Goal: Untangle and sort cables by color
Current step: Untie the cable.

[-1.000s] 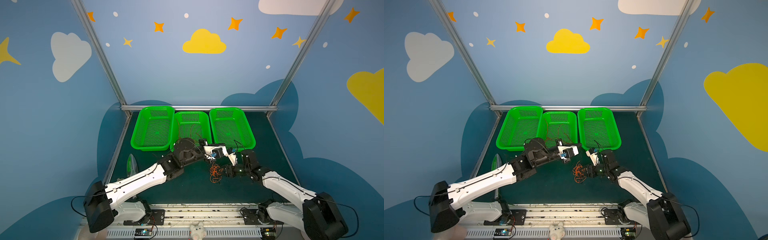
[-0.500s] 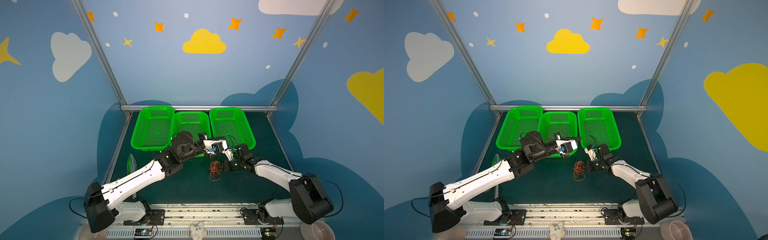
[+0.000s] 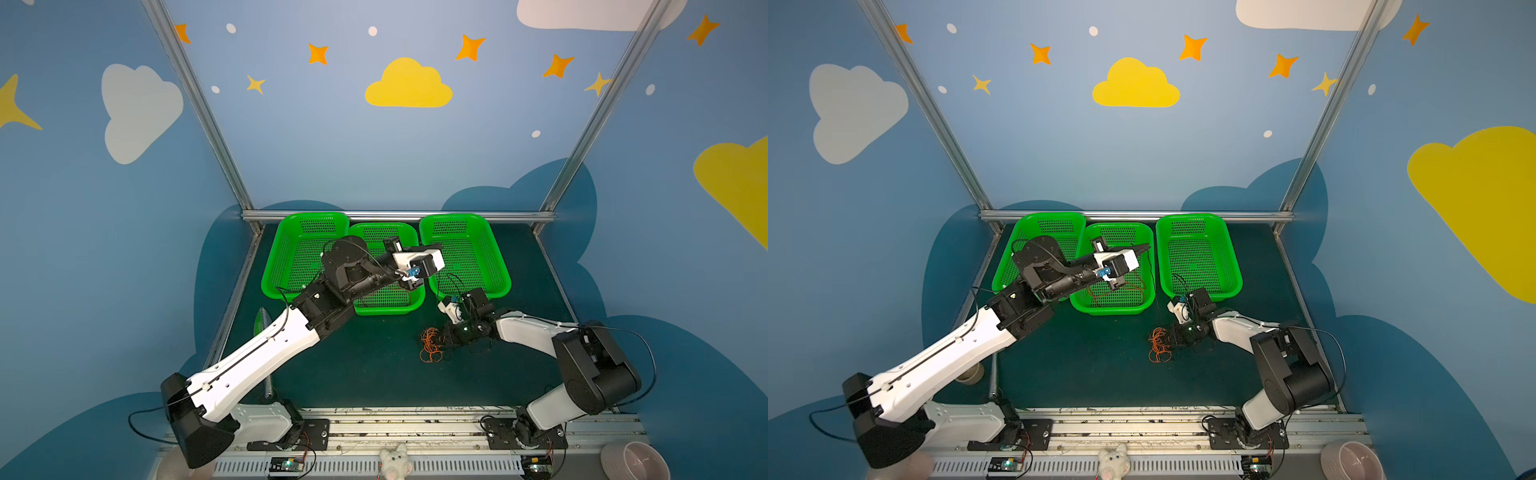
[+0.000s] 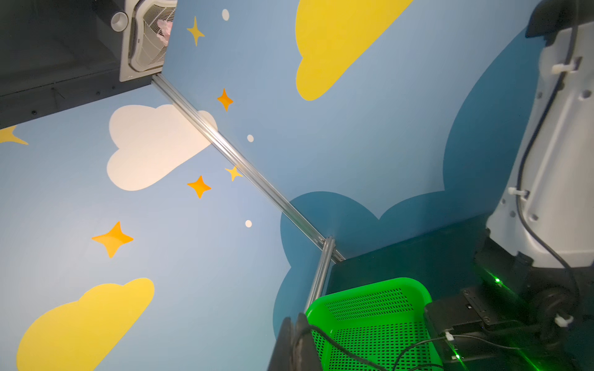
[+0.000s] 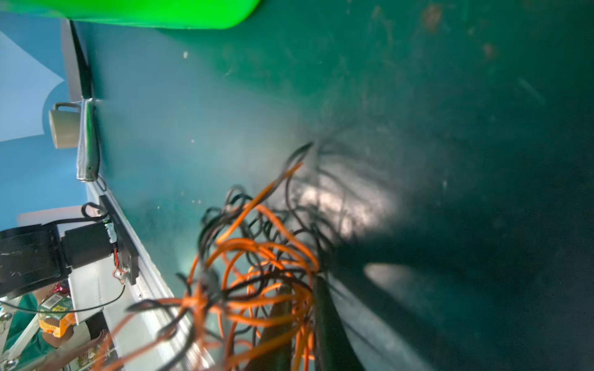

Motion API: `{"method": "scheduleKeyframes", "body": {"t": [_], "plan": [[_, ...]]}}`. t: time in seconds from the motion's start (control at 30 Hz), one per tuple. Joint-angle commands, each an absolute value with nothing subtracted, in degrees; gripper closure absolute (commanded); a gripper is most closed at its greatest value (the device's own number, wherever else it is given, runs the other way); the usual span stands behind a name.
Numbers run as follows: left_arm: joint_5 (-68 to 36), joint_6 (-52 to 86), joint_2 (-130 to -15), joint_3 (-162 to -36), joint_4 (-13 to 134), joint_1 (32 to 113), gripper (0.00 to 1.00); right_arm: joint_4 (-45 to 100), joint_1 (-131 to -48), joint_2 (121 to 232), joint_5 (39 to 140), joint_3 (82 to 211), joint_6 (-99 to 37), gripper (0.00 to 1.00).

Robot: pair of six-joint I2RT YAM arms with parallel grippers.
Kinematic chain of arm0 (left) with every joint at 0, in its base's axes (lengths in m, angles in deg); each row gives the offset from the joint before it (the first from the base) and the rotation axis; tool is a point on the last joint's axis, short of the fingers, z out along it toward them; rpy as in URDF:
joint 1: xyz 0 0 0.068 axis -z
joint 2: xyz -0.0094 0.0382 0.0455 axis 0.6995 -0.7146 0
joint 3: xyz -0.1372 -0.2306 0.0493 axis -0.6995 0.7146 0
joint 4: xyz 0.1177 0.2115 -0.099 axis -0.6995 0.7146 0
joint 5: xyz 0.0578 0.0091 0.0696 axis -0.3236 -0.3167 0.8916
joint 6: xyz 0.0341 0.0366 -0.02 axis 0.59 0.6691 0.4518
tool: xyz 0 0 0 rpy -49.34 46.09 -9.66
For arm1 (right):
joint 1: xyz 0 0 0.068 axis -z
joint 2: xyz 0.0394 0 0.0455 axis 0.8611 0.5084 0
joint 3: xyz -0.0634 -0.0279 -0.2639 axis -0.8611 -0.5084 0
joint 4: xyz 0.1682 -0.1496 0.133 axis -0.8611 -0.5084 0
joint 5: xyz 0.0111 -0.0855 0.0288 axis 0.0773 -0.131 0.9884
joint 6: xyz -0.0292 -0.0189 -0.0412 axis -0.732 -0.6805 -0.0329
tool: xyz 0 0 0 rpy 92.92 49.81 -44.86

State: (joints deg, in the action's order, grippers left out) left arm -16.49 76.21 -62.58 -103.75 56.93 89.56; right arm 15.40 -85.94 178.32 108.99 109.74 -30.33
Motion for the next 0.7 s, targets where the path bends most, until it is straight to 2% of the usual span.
{"method": "scheduleKeyframes", "body": {"t": [0.0, 0.67], "plan": [[-19.06, 75.34, -62.79, -108.07, 57.36, 88.19, 0.97, 13.93, -85.45, 180.81, 106.82, 110.49, -29.13, 0.85], [-22.97, 74.02, -72.15, -127.79, 63.35, 84.08, 0.97, 13.07, -86.51, 182.04, 100.39, 111.28, -27.57, 0.79]]}}
